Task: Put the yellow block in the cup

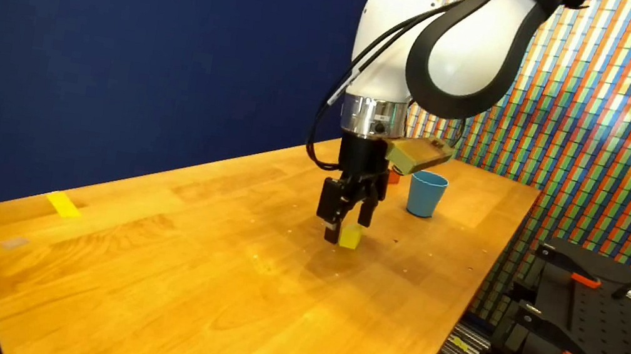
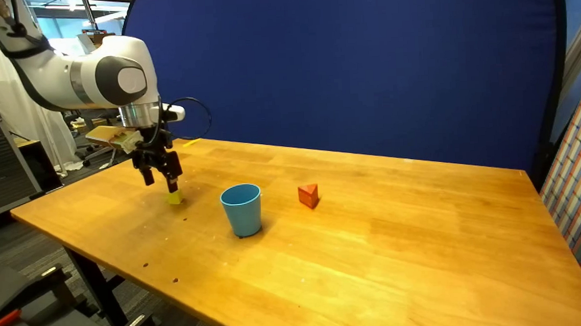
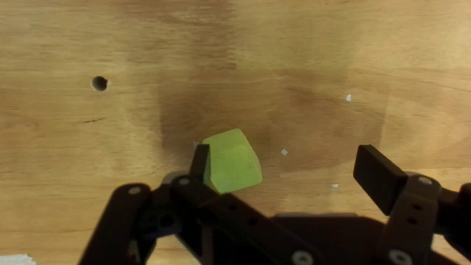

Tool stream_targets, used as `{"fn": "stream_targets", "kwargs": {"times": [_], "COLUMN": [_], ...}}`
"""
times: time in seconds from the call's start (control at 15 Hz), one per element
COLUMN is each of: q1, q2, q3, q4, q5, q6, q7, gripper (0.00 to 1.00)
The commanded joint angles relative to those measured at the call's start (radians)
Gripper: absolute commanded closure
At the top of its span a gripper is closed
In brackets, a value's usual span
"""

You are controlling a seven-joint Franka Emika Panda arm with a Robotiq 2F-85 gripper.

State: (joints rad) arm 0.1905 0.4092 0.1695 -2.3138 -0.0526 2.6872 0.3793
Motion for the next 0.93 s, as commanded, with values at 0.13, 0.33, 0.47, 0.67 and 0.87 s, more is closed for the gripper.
{"fn": "stream_targets", "kwargs": {"times": [0.13,0.33,0.47,0.67,0.87], "q1": [0.145,0.159,0.165,0.165,0.178], "q2": [0.046,0.053,0.060,0.064,0.046], "q3": [-0.165,-0.178,-0.177,-0.168,-0.178], "q4": [0.070,0.065,0.062,0.052,0.037], "q5": [-0.053,-0.029,-0.021,-0.009,-0.012], "q6": [-0.023,-0.012,-0.007,0.004,-0.002], "q7": [0.153,0.175,0.188,0.201,0.234], "gripper": [0.00,0.00,0.25,0.42,0.65]}}
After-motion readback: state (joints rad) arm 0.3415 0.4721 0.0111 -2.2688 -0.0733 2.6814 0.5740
